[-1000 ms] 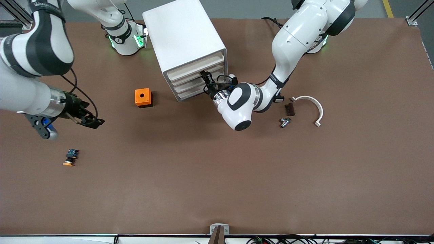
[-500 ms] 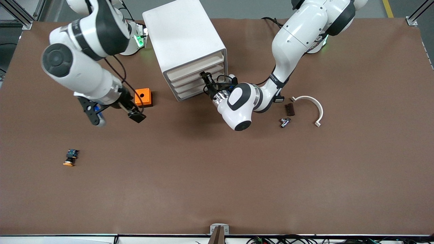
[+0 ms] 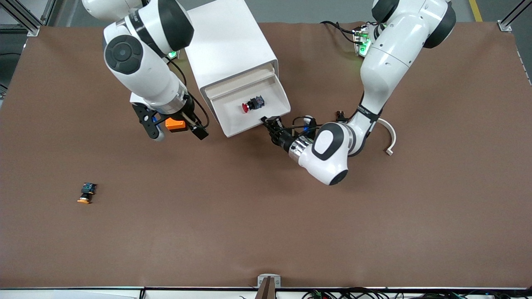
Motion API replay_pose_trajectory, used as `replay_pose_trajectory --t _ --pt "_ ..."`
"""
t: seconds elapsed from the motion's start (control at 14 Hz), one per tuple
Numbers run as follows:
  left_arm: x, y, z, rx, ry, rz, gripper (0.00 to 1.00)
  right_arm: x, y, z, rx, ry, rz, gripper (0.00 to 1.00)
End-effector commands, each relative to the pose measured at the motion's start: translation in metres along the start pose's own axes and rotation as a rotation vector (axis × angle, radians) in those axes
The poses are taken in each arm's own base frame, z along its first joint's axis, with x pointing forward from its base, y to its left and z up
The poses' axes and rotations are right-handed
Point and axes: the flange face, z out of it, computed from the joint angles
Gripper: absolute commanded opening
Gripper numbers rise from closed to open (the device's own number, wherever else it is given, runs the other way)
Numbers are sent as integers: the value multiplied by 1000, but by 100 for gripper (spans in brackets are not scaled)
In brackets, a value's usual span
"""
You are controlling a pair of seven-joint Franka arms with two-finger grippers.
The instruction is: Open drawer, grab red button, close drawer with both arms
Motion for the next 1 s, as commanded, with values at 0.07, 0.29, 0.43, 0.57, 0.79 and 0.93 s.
replay_pose_trajectory --t 0.07,0.29,0.43,0.57,0.79,0.93 --pt "-11 -5 -10 -6 -36 72 70 -44 -6 18 17 13 38 100" --pt "-8 -4 -28 -15 -51 75 99 -82 -12 39 25 66 62 100" --pt "-7 -8 -53 -37 -79 128 99 -103 -15 58 25 80 53 100" --pt "3 -2 -91 -57 -129 157 99 -121 -15 79 0 94 25 100" --pt "19 4 -146 -108 -155 225 99 -144 -12 99 -23 114 -5 100" --pt "28 2 -163 -174 -92 263 99 -161 -9 109 -29 129 -8 100"
